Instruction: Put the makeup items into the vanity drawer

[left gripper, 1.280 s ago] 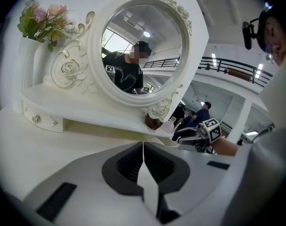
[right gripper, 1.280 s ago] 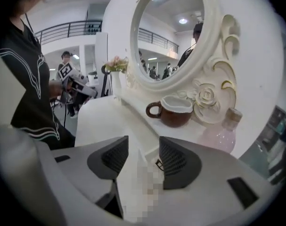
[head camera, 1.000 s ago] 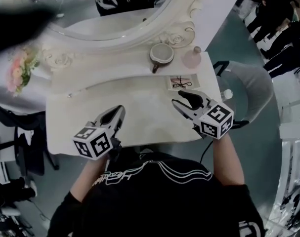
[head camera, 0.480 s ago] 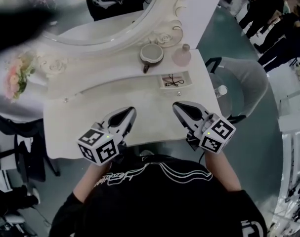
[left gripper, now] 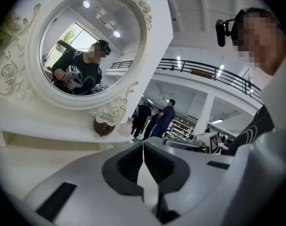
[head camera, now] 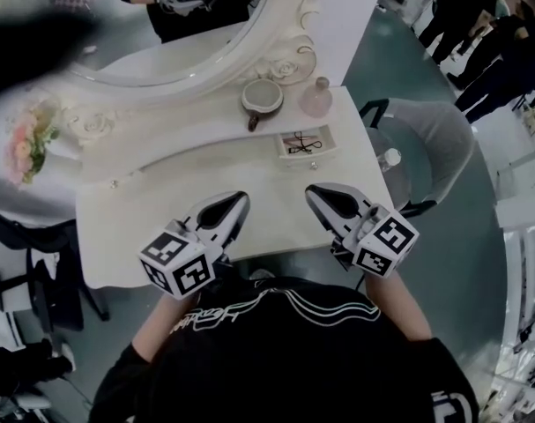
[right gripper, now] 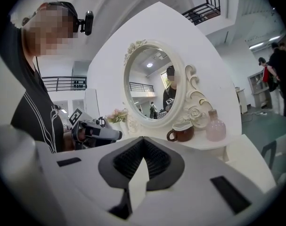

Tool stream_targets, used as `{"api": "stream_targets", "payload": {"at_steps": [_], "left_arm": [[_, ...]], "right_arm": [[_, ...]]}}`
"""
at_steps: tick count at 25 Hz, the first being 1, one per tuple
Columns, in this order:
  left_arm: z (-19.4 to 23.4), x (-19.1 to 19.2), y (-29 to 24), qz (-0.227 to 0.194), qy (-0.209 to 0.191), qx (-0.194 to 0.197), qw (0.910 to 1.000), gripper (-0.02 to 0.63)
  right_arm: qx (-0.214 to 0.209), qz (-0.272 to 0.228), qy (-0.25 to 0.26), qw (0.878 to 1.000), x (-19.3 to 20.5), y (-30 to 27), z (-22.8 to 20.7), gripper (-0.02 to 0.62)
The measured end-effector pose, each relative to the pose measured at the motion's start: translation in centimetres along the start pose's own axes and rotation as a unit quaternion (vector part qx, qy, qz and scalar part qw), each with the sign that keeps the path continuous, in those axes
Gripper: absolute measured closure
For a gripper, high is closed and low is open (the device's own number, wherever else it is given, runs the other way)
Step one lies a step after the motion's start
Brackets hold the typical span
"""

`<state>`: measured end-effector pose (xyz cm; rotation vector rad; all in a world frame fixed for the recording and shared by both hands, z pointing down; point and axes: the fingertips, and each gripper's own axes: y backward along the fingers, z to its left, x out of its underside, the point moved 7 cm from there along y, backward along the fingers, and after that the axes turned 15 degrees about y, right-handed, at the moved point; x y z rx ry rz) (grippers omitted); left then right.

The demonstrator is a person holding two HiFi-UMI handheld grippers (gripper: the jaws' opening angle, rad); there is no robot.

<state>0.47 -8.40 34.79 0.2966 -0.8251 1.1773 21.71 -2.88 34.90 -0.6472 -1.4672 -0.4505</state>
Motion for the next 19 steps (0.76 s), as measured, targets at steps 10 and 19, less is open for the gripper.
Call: {"api": "stream_targets", "payload": {"at_steps": [10, 19], "left_arm": [[0.5, 1.7, -0.6, 0.016, 0.017, 0.001, 0.9997, 0.578], [0.6, 2.9, -2.0, 0.023, 0.021, 0.001, 0.9995, 0.578]], "right_arm": [[0.016, 0.015, -0.007, 1.000, 1.6, 1.2, 0.2, 0.571], [0.032, 0.024, -0.006, 0.999, 2.6, 2.7, 0.1, 0.569]]}}
